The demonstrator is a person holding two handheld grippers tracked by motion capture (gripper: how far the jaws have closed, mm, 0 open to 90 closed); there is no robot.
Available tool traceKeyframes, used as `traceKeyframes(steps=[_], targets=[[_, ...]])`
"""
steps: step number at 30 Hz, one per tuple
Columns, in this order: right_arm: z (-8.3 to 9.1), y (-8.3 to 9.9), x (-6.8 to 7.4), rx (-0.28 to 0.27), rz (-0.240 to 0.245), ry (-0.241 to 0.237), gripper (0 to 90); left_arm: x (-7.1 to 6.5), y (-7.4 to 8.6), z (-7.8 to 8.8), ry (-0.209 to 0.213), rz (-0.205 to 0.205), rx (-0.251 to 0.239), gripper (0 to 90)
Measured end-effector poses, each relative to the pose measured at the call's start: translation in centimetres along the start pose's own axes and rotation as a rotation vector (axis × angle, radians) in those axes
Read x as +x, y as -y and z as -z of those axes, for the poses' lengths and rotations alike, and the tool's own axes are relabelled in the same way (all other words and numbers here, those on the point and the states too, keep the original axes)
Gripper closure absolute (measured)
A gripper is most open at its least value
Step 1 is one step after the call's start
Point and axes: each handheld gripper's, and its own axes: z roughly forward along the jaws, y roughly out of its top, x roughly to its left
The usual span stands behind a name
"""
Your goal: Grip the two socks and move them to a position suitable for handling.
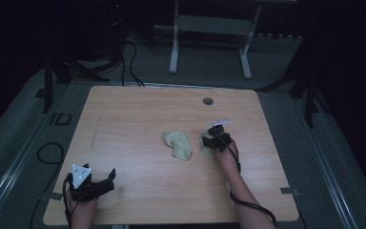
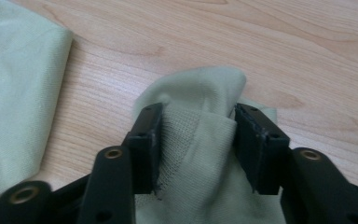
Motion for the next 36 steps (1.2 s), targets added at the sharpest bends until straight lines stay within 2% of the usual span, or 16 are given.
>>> traceKeyframes(steps=[3,7,8,10,14,20,28,32,36], targets=[[0.1,0.2,0.1,-0.008,-0.009,0.009,60.9,-0.1,0.0,0.0,-0.002,-0.005,0.005,1.5],[0.2,0.2,0.1,-0.007,0.004,0.013,69.3,-0.1,0.1,0.0,0.003,-0.008,0.014,1.5],[0.2,0.1,0.1,-0.005,0.008,0.017,74.4,-0.1,0.1,0.0,0.002,-0.008,0.014,1.5],[0.2,0.1,0.1,-0.001,0.006,0.021,78.6,-0.1,0.1,0.1,0.003,-0.008,0.013,1.4],[0.6,-0.2,0.2,0.033,0.032,0.004,79.7,0.0,0.2,0.1,-0.004,-0.009,0.017,1.5],[2.4,-0.8,0.3,0.018,0.020,-0.038,79.9,0.0,0.1,0.1,-0.005,-0.007,0.017,1.4],[6.0,-1.5,1.0,-0.036,0.053,-0.102,79.9,-0.2,0.2,0.0,-0.002,-0.018,0.025,1.5],[7.6,-1.4,1.6,-0.065,0.079,-0.111,79.9,-0.3,0.2,0.1,0.001,-0.017,0.023,1.5],[9.0,-1.2,2.4,-0.086,0.093,-0.146,79.9,-0.3,0.1,0.1,-0.002,-0.020,0.022,1.4]])
